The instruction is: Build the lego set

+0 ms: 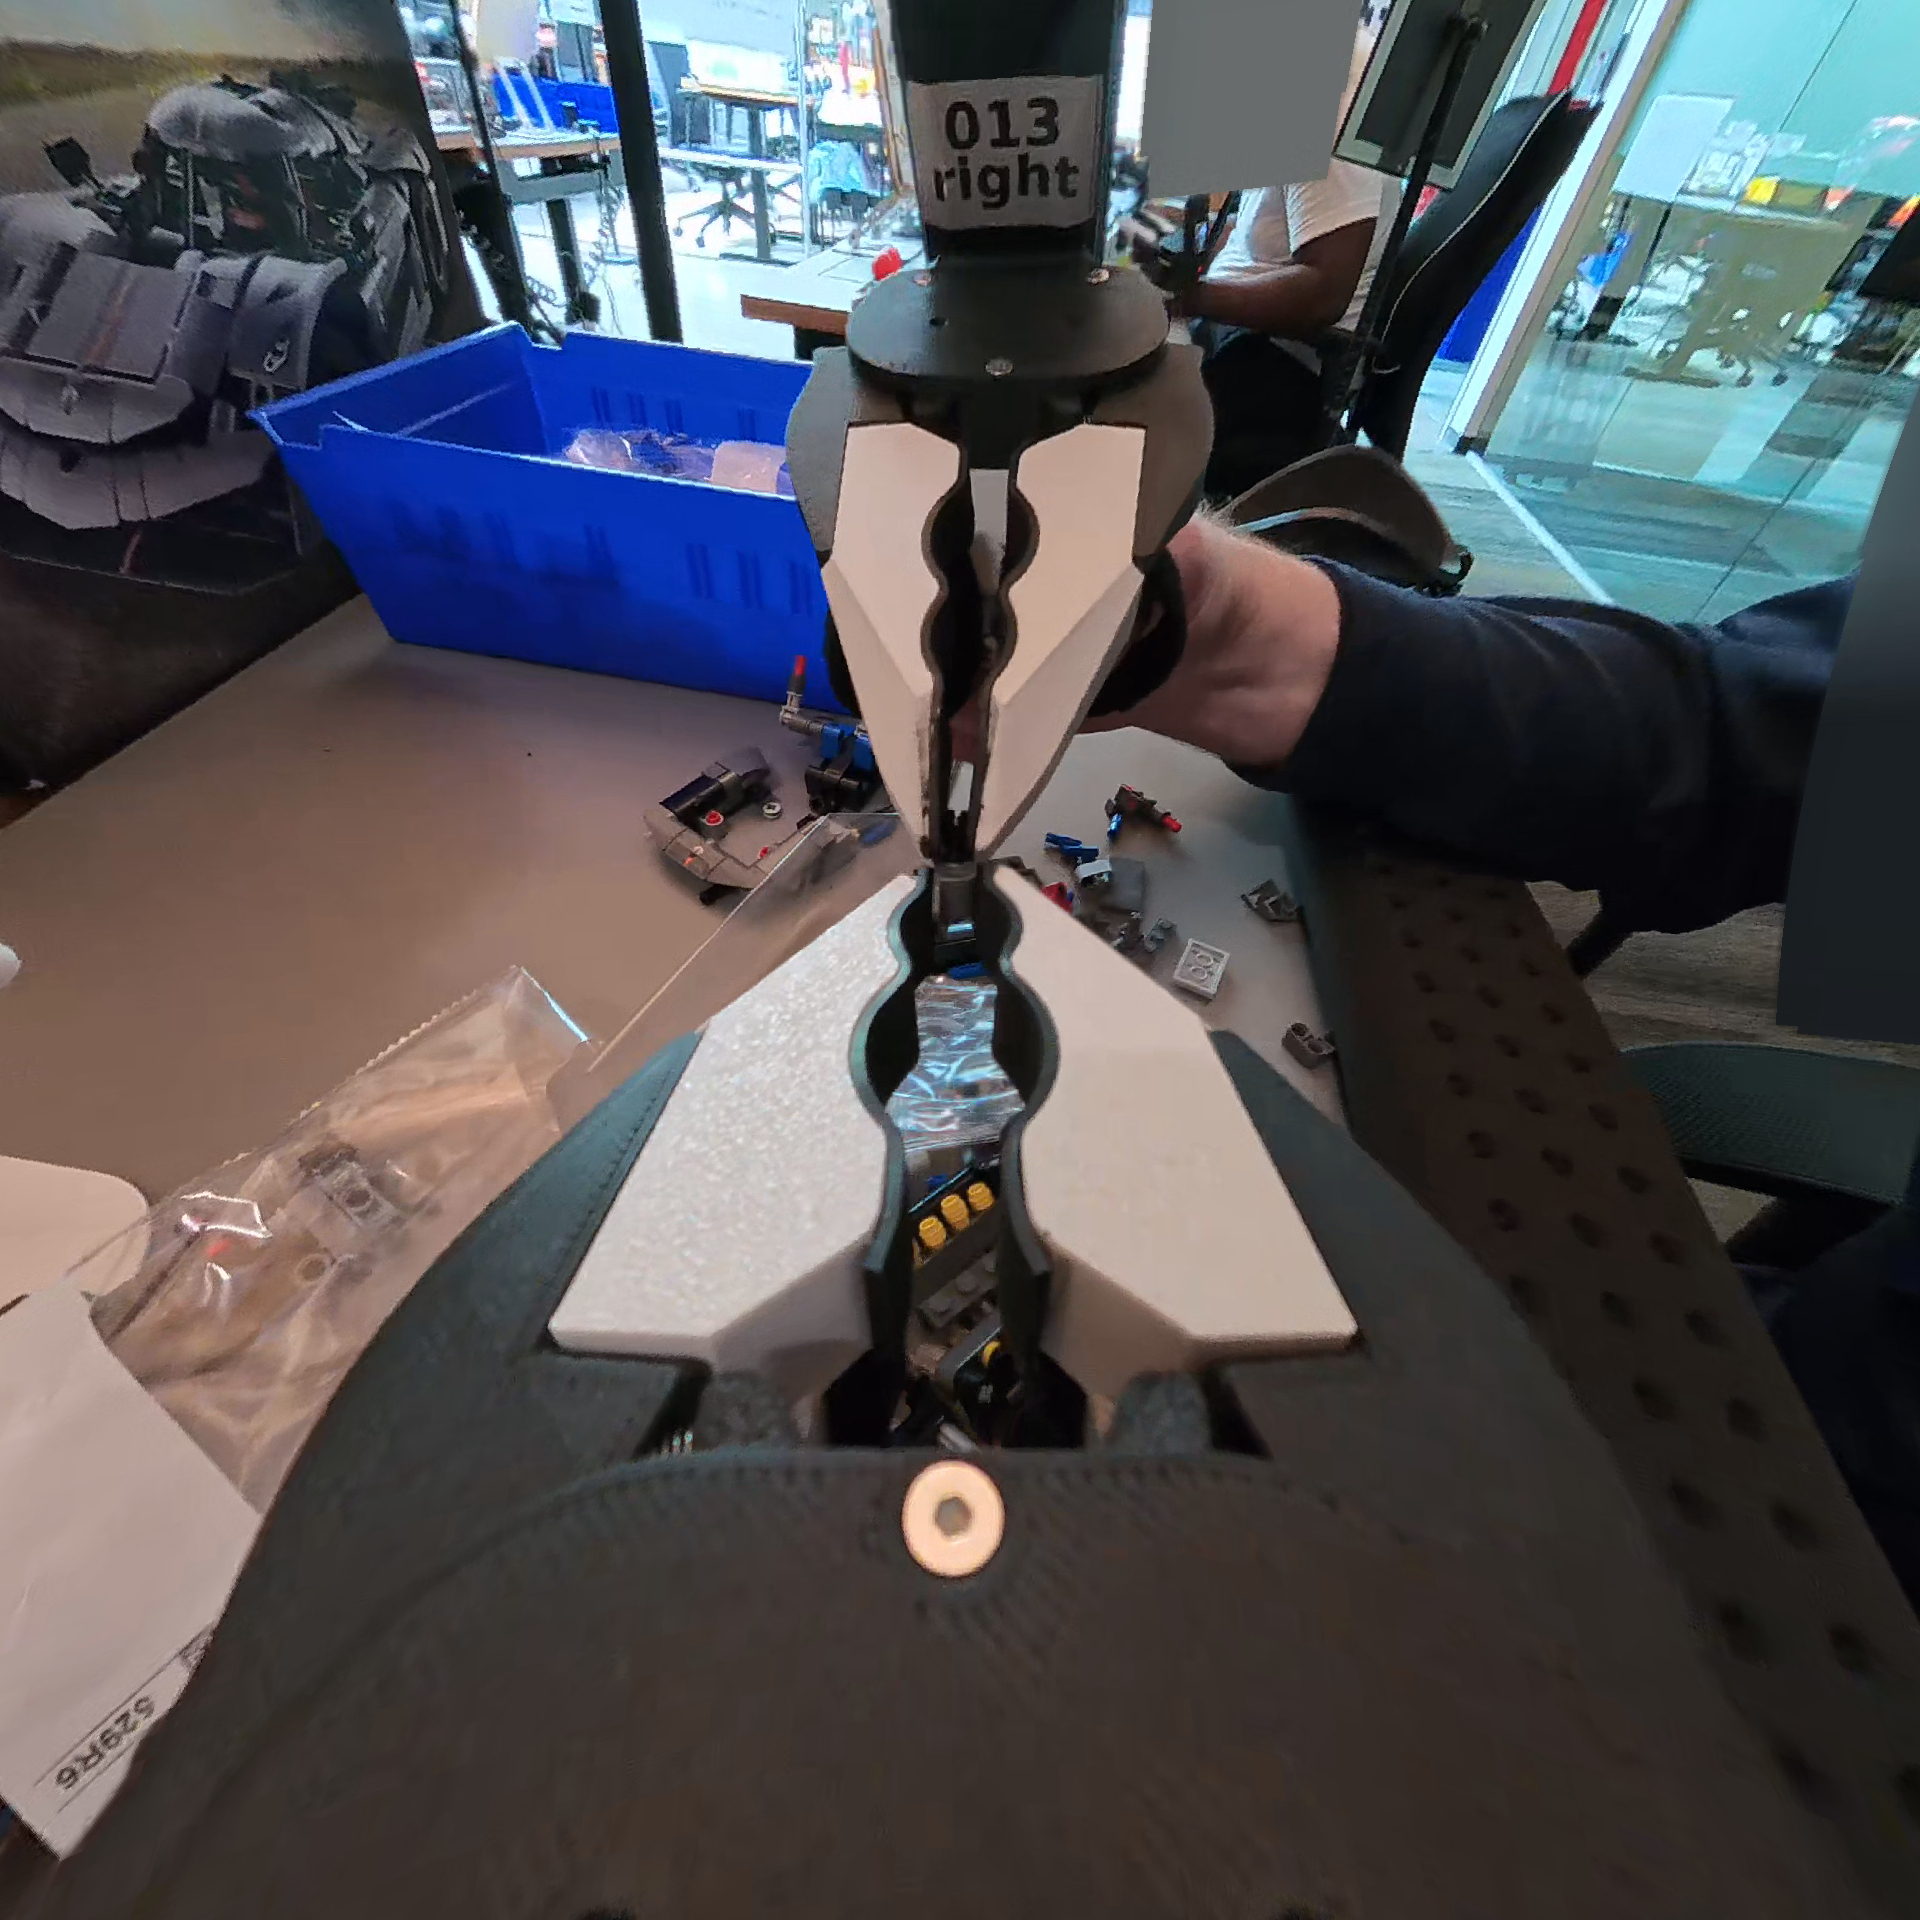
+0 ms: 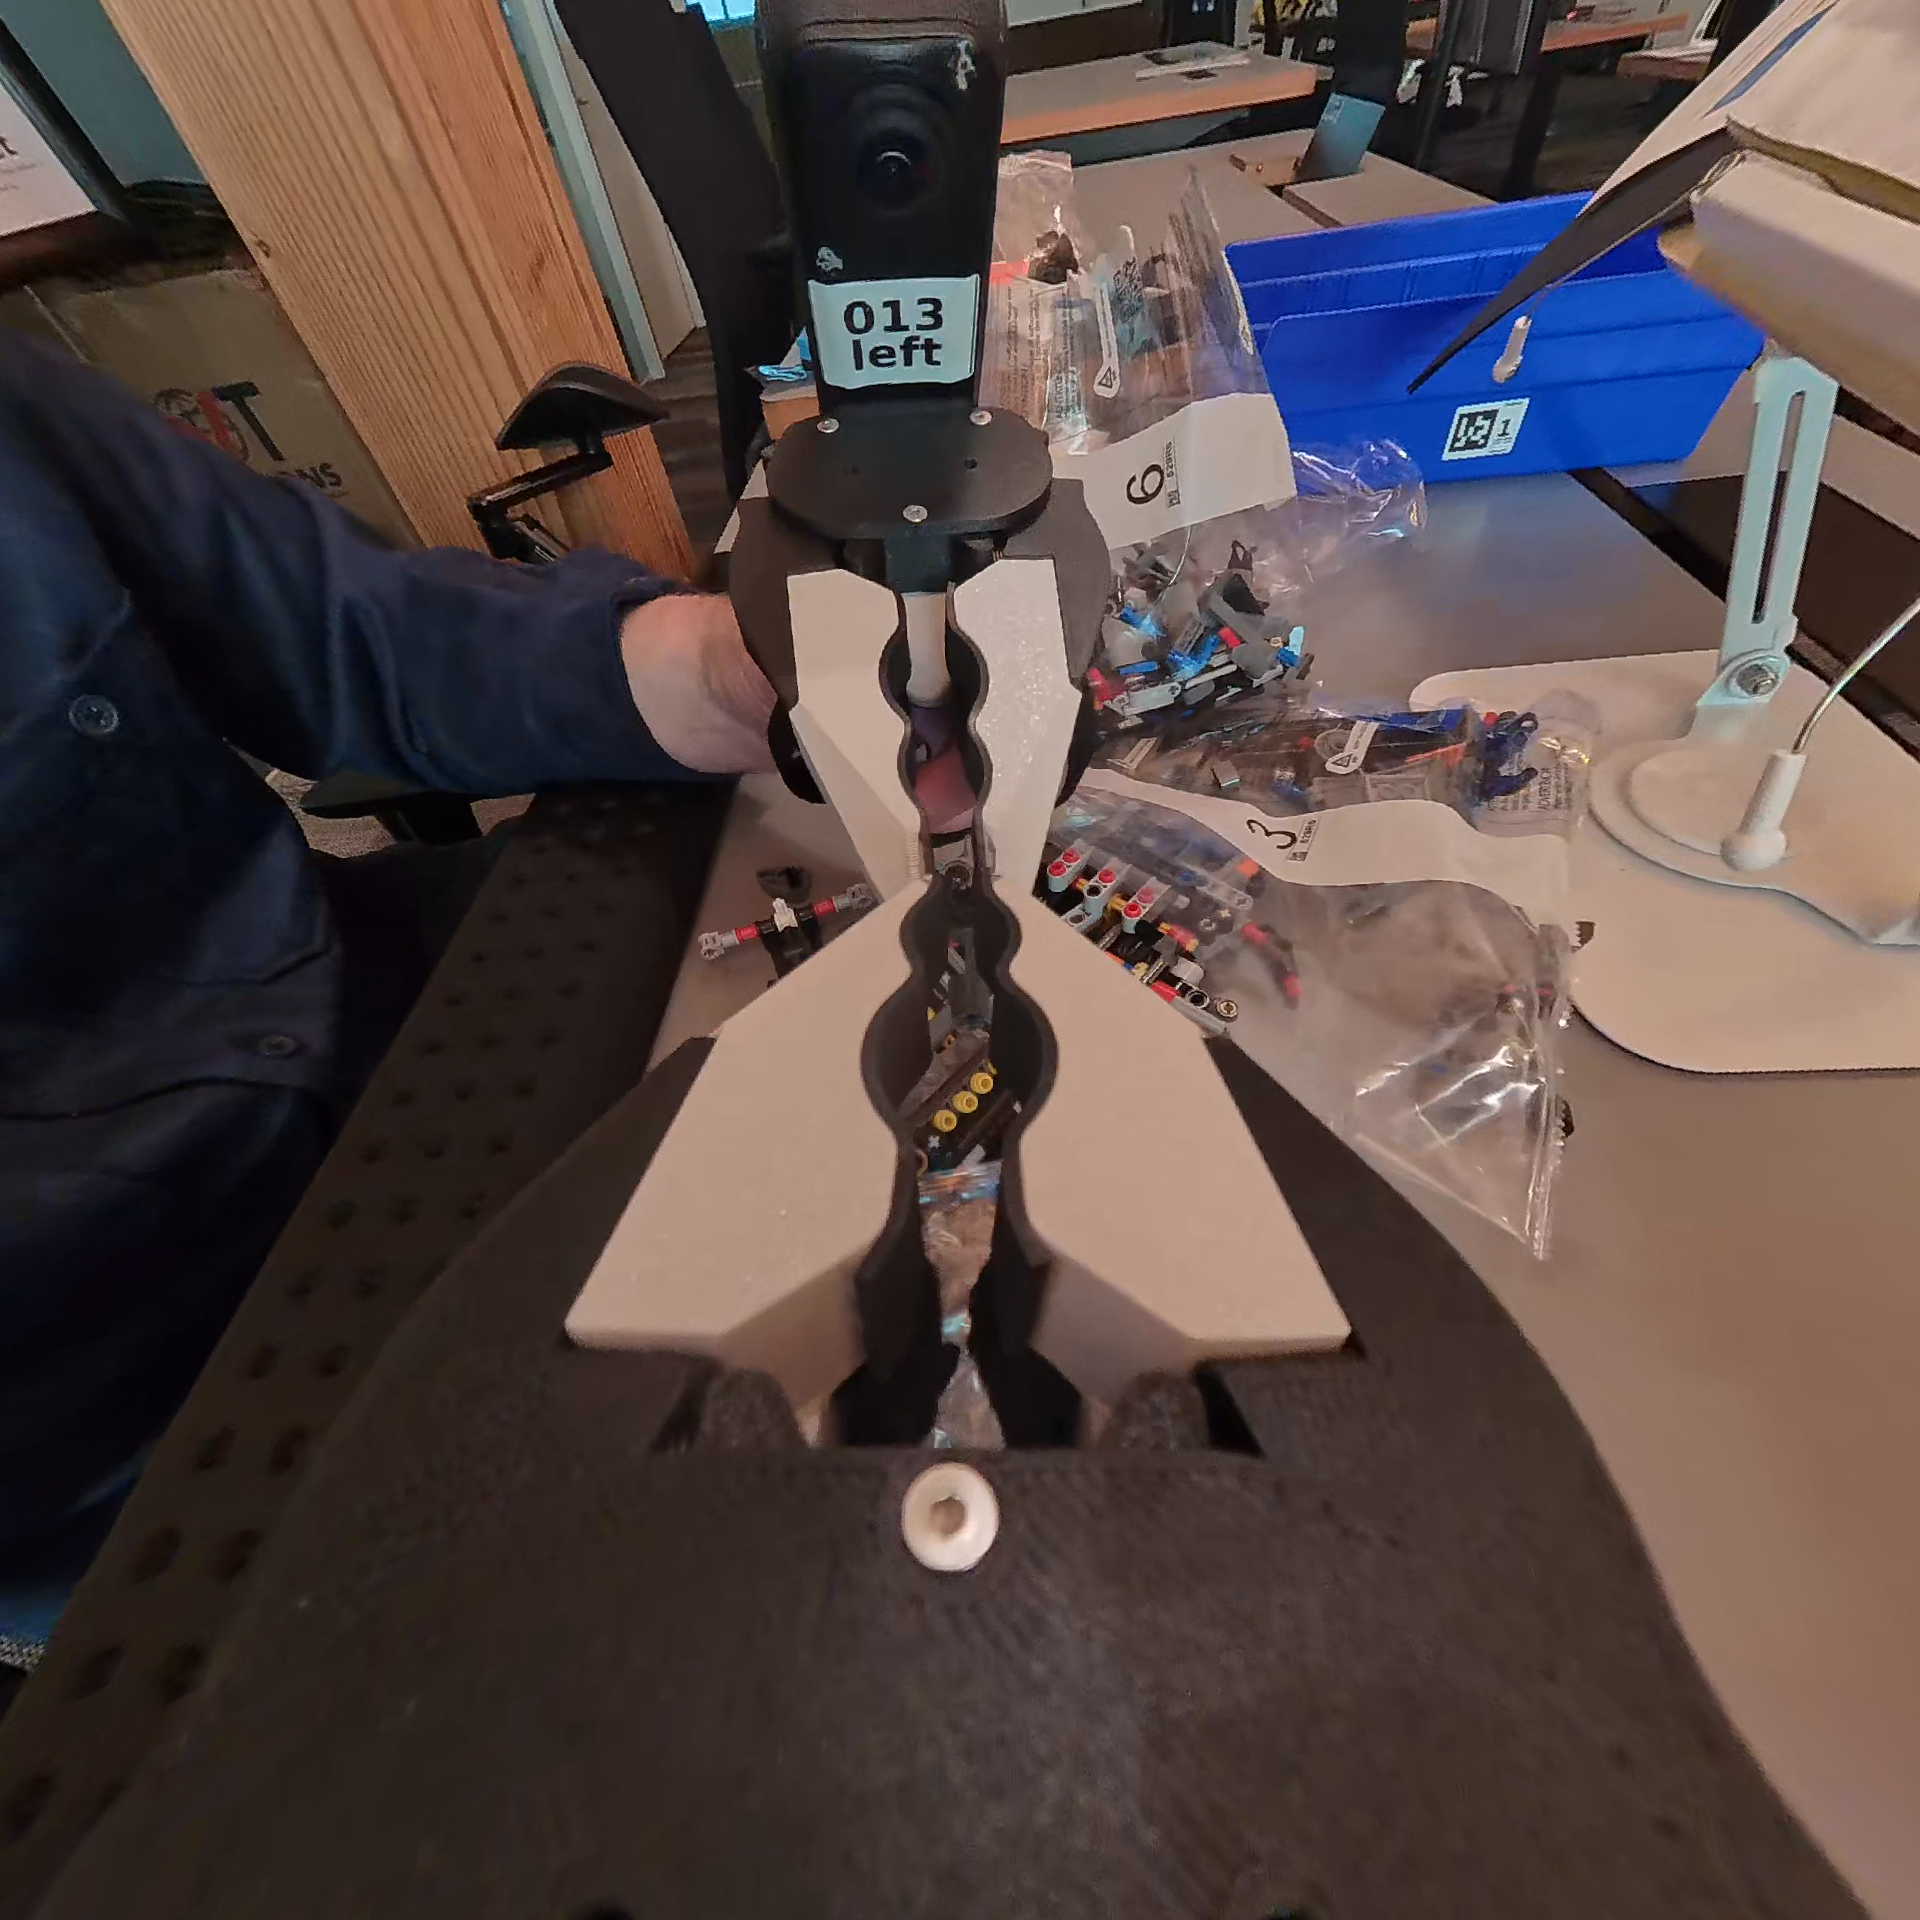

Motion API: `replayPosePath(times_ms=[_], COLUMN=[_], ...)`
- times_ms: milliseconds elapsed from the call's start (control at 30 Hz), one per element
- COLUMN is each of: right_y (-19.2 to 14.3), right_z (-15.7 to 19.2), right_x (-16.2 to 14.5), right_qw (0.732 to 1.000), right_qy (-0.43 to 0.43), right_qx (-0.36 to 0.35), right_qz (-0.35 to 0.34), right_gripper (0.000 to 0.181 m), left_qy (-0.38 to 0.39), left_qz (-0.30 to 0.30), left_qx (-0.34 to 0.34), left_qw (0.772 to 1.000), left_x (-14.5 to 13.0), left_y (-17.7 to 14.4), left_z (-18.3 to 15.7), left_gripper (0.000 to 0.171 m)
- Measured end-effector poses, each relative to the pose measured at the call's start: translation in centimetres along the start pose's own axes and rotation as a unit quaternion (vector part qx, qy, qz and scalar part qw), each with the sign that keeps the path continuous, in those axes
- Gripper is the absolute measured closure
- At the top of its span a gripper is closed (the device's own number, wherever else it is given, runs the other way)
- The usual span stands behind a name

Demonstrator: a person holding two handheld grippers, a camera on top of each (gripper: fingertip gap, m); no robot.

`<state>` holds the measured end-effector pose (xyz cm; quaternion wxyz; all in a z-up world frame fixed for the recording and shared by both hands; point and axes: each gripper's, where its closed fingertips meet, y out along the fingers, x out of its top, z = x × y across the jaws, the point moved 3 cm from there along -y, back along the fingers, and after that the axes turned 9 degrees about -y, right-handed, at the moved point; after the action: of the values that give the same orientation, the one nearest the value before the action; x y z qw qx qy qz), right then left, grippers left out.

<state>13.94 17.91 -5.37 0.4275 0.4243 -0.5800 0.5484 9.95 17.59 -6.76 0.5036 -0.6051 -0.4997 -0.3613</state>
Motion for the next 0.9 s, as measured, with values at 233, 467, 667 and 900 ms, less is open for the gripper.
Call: replayPosePath(times_ms=[233,467,667,900], right_y=[0.1,0.3,0.3,-5.8], right_z=[0.3,1.2,1.6,-0.2], right_x=[-0.3,-0.7,-1.0,0.9], right_qw=[0.999,0.995,0.994,0.996], right_qy=[-0.022,-0.057,-0.064,-0.047], right_qx=[-0.009,-0.007,0.002,-0.071], right_qz=[0.032,0.078,0.094,0.015], right_gripper=[0.181,0.181,0.181,0.181], left_qy=[0.019,0.083,0.102,0.086], left_qz=[0.033,0.088,0.106,0.086], left_qx=[0.013,0.035,0.036,0.074], left_qw=[0.999,0.992,0.988,0.990], left_x=[-0.5,-1.1,-1.3,-0.2], left_y=[0.0,0.0,-0.1,-3.1], left_z=[0.0,-0.6,-0.9,0.9], left_gripper=[0.166,0.166,0.166,0.167])
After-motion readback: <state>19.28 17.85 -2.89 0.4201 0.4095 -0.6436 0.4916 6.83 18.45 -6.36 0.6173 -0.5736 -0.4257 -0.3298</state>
